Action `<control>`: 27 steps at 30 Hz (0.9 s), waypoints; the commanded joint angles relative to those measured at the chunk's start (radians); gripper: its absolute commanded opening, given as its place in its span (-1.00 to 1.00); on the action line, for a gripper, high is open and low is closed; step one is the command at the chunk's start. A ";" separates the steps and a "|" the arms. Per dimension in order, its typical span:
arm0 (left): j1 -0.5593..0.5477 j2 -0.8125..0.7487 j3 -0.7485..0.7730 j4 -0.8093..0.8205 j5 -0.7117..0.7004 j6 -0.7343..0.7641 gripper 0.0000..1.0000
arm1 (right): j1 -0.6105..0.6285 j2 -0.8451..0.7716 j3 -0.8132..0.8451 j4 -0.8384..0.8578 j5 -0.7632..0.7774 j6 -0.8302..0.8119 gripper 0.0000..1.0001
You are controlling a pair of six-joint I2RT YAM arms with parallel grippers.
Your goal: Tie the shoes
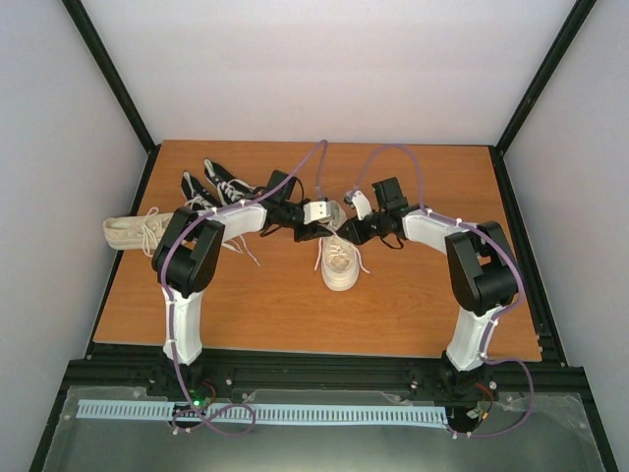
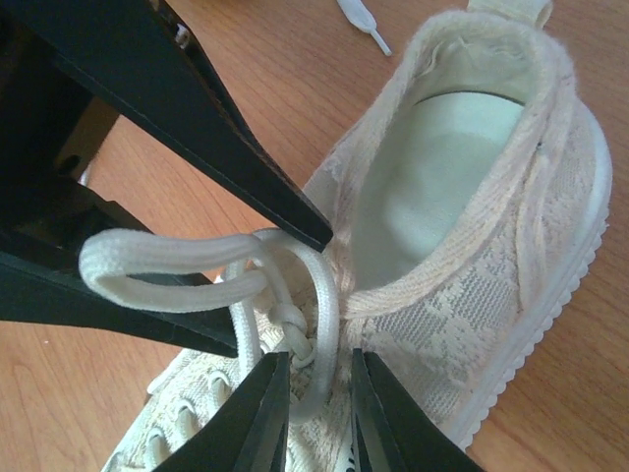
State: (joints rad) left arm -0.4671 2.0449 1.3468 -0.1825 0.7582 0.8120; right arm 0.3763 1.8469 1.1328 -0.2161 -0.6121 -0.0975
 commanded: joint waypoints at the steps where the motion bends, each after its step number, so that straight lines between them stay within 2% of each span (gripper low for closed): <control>1: -0.008 0.017 0.039 -0.025 0.010 0.038 -0.27 | 0.021 0.032 0.024 -0.011 0.024 -0.030 -0.63; 7: -0.009 0.017 0.047 -0.055 0.004 0.064 -0.27 | 0.024 0.016 0.028 -0.018 0.020 -0.043 -0.94; 19: -0.008 0.017 0.065 -0.057 0.013 0.010 -0.21 | 0.022 -0.079 -0.023 0.003 -0.043 -0.070 -0.94; 27: -0.010 0.023 0.077 -0.057 0.022 0.000 -0.24 | 0.023 -0.086 -0.038 0.008 -0.066 -0.082 -0.94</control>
State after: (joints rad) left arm -0.4671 2.0453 1.3777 -0.2363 0.7517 0.8238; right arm 0.3889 1.7874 1.1049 -0.2207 -0.6502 -0.1604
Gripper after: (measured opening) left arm 0.384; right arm 0.031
